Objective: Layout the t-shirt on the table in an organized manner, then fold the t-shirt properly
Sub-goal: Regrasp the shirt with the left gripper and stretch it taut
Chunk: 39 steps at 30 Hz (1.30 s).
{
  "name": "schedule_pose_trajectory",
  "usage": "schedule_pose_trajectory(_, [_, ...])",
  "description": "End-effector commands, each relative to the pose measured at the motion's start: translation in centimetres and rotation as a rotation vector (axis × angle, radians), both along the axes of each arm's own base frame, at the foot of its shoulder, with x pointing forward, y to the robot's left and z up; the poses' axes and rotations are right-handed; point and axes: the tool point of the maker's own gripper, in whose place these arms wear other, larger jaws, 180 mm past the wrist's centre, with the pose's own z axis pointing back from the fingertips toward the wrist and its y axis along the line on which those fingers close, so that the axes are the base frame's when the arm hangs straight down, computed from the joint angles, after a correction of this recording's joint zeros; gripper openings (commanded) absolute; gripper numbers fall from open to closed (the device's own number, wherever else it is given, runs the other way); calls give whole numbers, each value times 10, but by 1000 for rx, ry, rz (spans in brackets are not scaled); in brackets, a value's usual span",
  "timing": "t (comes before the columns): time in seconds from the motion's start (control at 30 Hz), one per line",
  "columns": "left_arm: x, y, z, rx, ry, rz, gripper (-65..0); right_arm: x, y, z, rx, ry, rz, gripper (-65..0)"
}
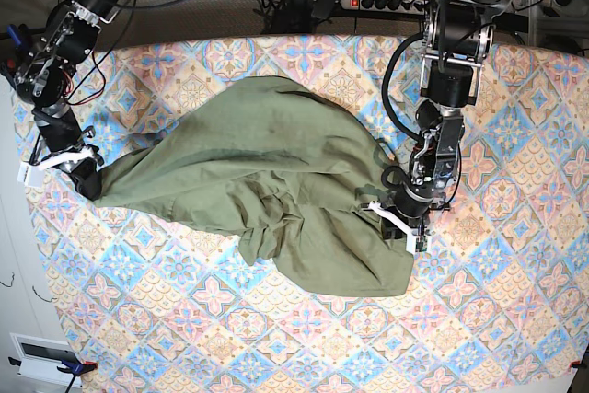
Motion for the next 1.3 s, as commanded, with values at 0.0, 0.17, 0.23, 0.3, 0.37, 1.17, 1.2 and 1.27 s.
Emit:
schedule_pose_trajectory(0.0, [-6, -1, -8, 14, 56, -20, -650, 6, -5, 21, -20, -67, -3, -646])
schedule_pose_trajectory(0.17, [-6, 7, 30, 44, -56, -65, -650, 6, -6, 18, -16, -60, -5, -646])
schedule_pose_trajectory(0.23, [-13, 3, 53, 60, -96, -125, -650, 6, -6, 18, -16, -60, -5, -646])
schedule_pose_trajectory(0.3, [-22, -2, 70, 50, -117, -165, -650, 6, -6, 18, -16, -60, -5, -646])
schedule_pose_trajectory(0.37, [-35, -3, 89, 36, -147, -196, -650, 6, -6, 17, -15, -59, -6, -646])
schedule_pose_trajectory(1.17, [-134, 111, 269, -74, -466, -34, -650, 6, -6, 19, -16, -63, -6, -646])
schedule_pose_trajectory(1.2, [-134, 114, 264, -57, -454, -25, -650, 6, -6, 19, -16, -63, -6, -646])
schedule_pose_trajectory(1.27, [-129, 117, 253, -10, -428, -19, -650, 5, -11, 20, -19, -67, -19, -646])
